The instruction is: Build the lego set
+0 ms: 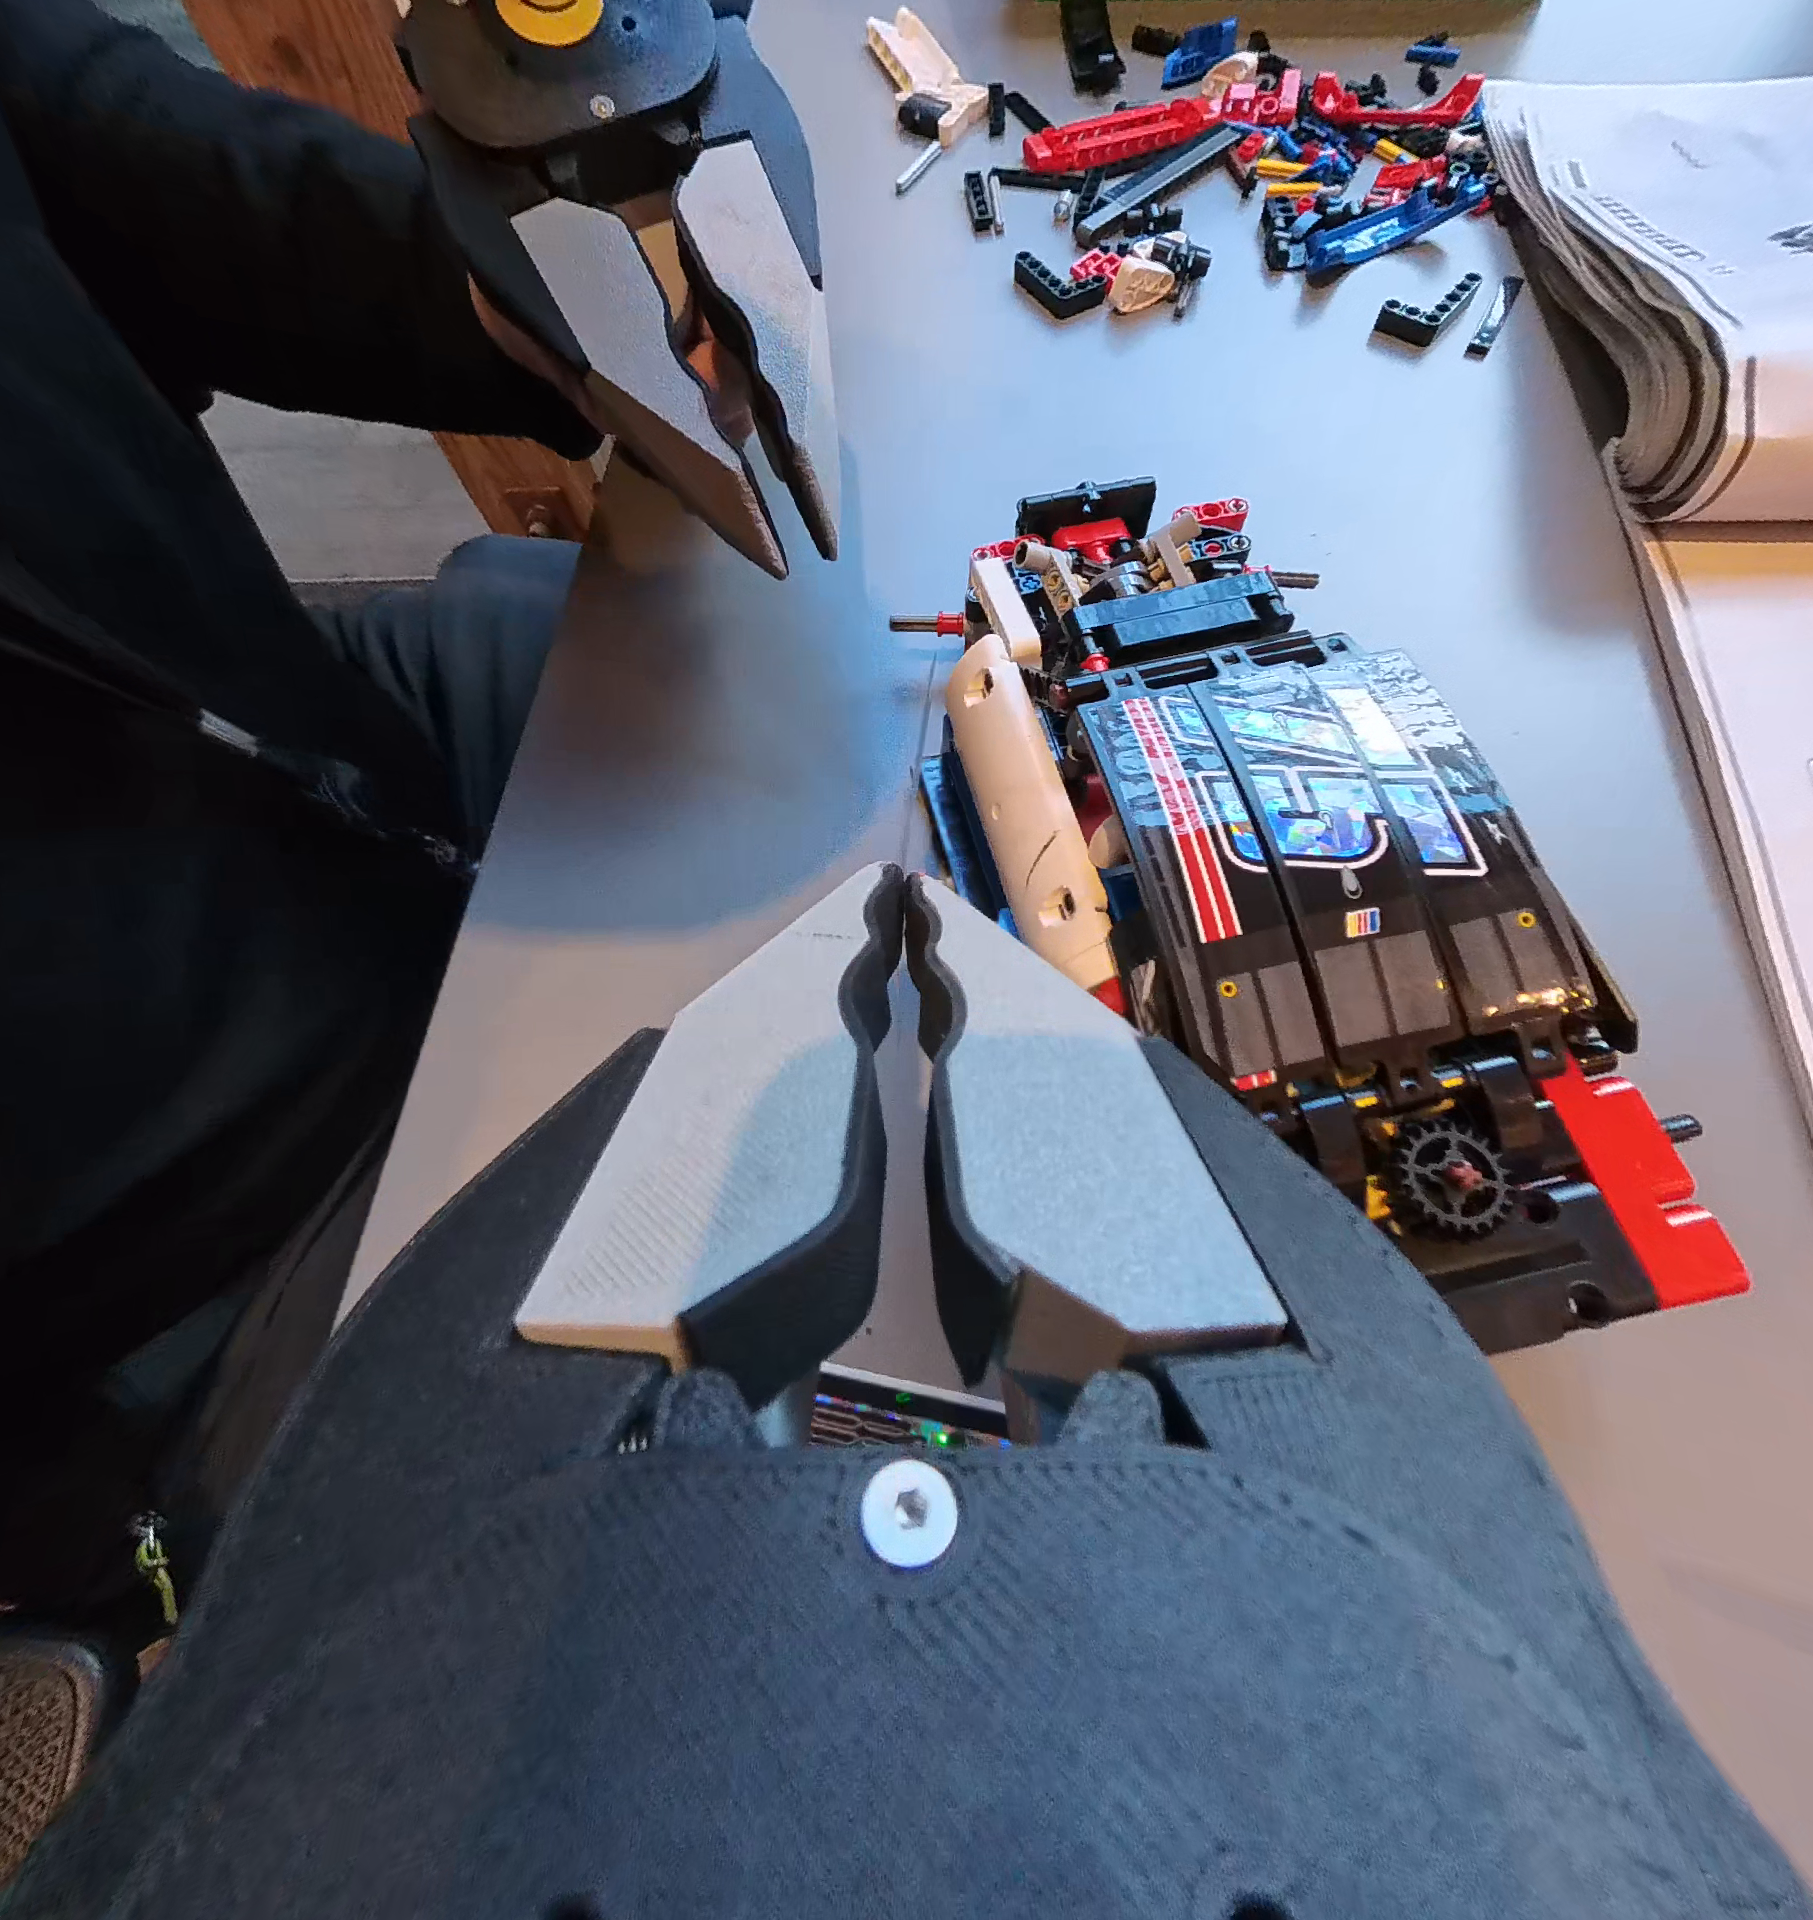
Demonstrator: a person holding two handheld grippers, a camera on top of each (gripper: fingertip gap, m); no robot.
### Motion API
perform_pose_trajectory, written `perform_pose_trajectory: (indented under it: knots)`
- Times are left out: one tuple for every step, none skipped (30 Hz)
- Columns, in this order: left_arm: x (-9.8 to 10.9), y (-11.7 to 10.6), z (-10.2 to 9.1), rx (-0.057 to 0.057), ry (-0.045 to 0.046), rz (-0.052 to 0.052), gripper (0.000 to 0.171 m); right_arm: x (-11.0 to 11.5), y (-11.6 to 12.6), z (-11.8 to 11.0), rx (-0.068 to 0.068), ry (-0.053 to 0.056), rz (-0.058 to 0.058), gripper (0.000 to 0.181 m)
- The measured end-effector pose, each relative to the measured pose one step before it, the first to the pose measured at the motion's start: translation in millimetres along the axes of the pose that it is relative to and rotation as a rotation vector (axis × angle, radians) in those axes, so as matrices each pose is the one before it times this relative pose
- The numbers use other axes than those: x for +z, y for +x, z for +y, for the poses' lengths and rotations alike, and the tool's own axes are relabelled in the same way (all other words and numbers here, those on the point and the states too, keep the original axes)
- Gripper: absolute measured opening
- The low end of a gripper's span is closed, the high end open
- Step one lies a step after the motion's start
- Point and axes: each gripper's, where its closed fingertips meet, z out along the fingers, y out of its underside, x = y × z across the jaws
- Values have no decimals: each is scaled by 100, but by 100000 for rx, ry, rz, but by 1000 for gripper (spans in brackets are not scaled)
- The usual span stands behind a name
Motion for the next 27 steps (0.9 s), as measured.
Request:
perform_pose_trajectory:
  knots:
    - [2, -72, -34, -240, 202, -256, 7, -50, 78, 22, -5, -233, -91, 0]
    - [4, -30, -15, -47, 123, -173, 7, -37, 56, 12, 10, -214, -220, 0]
    - [-2, -4, 1, 213, -3, -178, 7, -20, 39, -6, 0, -117, -221, 0]
    - [5, 29, -13, 415, -5, -122, 6, -8, 49, -3, 13, -111, -193, 0]
    - [15, 26, 13, 415, -83, -112, 6, 7, 40, 0, -73, -109, -186, 0]
    - [18, 8, 30, 237, -249, -92, 7, 0, 13, 11, -189, -149, -236, 0]
    - [36, 4, 45, 33, -356, 46, 7, 12, -6, 30, -187, -293, -296, 0]
    - [40, 3, 37, -133, -403, 85, 7, 14, 7, 41, -143, -425, -160, 0]
    - [28, 1, 46, -61, -340, 98, 7, 11, -1, 47, -103, -453, -105, 0]
    - [21, 21, 28, 137, -245, 47, 8, 6, -52, 15, -110, -312, -266, 0]
    - [21, 25, 6, 228, -146, 22, 8, 9, -66, 8, -134, -241, -275, 0]
    - [16, 15, 21, 239, -166, -82, 8, 12, -48, 7, -143, -363, -65, 0]
    - [14, 9, 19, 282, -144, -196, 9, 0, -45, 8, -215, -402, 120, 0]
    - [9, 3, 4, 260, -87, -190, 9, -15, -40, 3, -256, -370, 121, 0]
    - [11, 7, 5, 204, -102, -96, 9, -18, -51, -25, -243, -308, 120, 0]
    - [13, 21, 18, 162, -133, -13, 8, -22, -29, -42, -288, -247, 94, 0]
    - [13, 7, 4, 16, -99, 67, 8, -29, -40, -62, -405, -242, 29, 0]
    - [15, -4, 4, -222, -96, 129, 7, -21, -26, -74, -470, -207, -205, 0]
    - [23, -28, 27, -494, -231, 211, 7, -8, -25, -58, -375, -250, -460, 0]
    - [72, -41, 72, -650, -663, 206, 8, -1, 46, -51, -167, -449, -428, 0]
    - [103, -26, 124, -493, -1110, 235, 9, 9, 77, -10, -76, -748, -394, 0]
    - [134, 34, 126, 6, -1198, 332, 10, 34, 69, 1, -187, -940, -461, 0]
    - [126, 83, 99, 534, -1039, 300, 12, 34, 54, 3, -242, -968, -443, 0]
    - [138, 67, 82, 712, -955, 64, 13, 52, 64, 31, -132, -1036, -377, 0]
    - [125, 20, 57, 557, -777, -204, 15, 62, 34, 39, -105, -1075, -371, 0]
    - [120, -29, -11, 409, -433, -441, 15, 68, 16, 49, -200, -955, -382, 0]
    - [121, -99, -66, 126, -123, -808, 16, 66, 4, 31, -127, -733, -410, 0]
